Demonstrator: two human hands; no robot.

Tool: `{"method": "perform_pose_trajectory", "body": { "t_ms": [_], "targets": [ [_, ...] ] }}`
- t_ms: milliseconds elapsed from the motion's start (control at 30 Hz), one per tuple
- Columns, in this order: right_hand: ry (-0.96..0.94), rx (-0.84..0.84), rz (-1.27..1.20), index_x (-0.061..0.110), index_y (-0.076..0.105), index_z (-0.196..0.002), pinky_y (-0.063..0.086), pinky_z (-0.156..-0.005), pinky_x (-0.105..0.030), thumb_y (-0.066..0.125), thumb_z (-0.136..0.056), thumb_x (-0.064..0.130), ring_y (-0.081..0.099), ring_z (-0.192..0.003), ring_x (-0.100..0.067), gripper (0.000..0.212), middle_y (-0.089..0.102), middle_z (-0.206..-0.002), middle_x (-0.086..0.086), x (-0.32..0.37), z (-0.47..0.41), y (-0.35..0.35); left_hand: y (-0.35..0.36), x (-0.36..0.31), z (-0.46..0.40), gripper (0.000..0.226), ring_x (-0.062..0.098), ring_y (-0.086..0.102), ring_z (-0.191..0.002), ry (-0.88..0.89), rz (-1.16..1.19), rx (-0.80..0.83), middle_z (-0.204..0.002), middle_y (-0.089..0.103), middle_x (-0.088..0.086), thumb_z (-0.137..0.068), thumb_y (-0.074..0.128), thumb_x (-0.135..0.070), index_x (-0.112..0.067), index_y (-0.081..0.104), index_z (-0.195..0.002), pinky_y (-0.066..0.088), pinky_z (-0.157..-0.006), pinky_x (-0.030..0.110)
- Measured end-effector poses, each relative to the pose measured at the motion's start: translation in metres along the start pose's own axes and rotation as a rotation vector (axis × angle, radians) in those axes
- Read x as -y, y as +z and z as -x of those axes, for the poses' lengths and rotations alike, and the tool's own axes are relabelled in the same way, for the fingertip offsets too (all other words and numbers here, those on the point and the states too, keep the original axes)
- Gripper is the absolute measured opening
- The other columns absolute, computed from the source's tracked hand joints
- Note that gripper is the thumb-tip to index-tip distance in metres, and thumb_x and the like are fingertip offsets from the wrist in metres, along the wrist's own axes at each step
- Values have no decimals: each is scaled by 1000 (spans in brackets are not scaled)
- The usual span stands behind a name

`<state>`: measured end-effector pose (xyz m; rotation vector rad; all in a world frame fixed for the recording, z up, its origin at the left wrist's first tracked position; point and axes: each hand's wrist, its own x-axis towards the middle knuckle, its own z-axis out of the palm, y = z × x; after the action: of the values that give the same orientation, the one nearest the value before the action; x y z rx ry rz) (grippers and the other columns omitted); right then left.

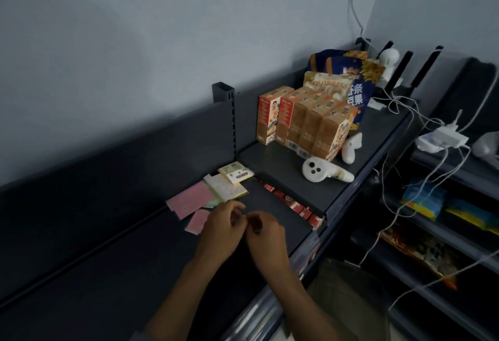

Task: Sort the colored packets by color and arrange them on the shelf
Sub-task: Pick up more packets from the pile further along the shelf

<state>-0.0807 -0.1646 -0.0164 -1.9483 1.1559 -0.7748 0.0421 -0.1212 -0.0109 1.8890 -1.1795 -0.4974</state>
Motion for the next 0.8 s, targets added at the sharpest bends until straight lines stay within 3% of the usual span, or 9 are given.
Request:
{"method": "perform_pose_trajectory", "body": {
  "t_ms": [167, 267, 367, 467, 667, 800],
  "targets": [
    [-49, 12, -16, 18, 72, -101, 41, -72, -4, 63, -89, 7, 56, -84, 1, 19, 66, -97, 7, 6, -28, 18, -13, 13, -17, 25, 1, 61, -97, -72, -56, -53, -110, 62, -11, -92, 63, -25, -29, 64, -117, 54, -87, 28],
    [-121, 16, 27, 15, 71, -96, 40, -72, -9, 61, -87, 2, 56, -89, -8, 19, 64, -98, 2, 7, -42, 25, -16, 14, -24, 22, 0, 61, -95, -106, -49, -79, -110, 63, -9, -94, 62, -25, -29, 64, -116, 55, -87, 28],
    [-201, 117, 153, 18, 60, -130, 34, -94, -13, 58, -92, 8, 43, -122, -18, 40, 51, -131, -2, 10, -57, 29, -21, 9, -36, 24, 0, 62, -93, -146, -35, -94, -113, 63, -8, -94, 63, -22, -29, 63, -118, 56, -84, 25],
    [-215, 227, 269, 22, 43, -147, 40, -107, -36, 58, -93, 21, 33, -131, -26, 55, 37, -147, -10, 2, -76, 36, -24, 6, -49, 25, 0, 62, -93, -175, -31, -122, -113, 64, -7, -94, 62, -20, -28, 64, -118, 56, -82, 26],
    [-282, 238, 366, 26, 46, -149, 38, -104, -37, 61, -93, 30, 36, -125, -31, 57, 39, -146, -15, -7, -100, 48, -17, 11, -51, 22, 2, 62, -101, -234, 27, -149, -115, 66, -7, -95, 62, -16, -26, 66, -114, 47, -78, 12],
    [-243, 211, 233, 26, 57, -140, 41, -104, -36, 63, -95, 29, 35, -122, -26, 45, 44, -136, -10, -9, -105, 47, -20, 9, -49, 22, -3, 61, -100, -249, 106, -271, -115, 65, -10, -96, 59, -13, -24, 67, -113, 47, -72, 7]
  ]
}}
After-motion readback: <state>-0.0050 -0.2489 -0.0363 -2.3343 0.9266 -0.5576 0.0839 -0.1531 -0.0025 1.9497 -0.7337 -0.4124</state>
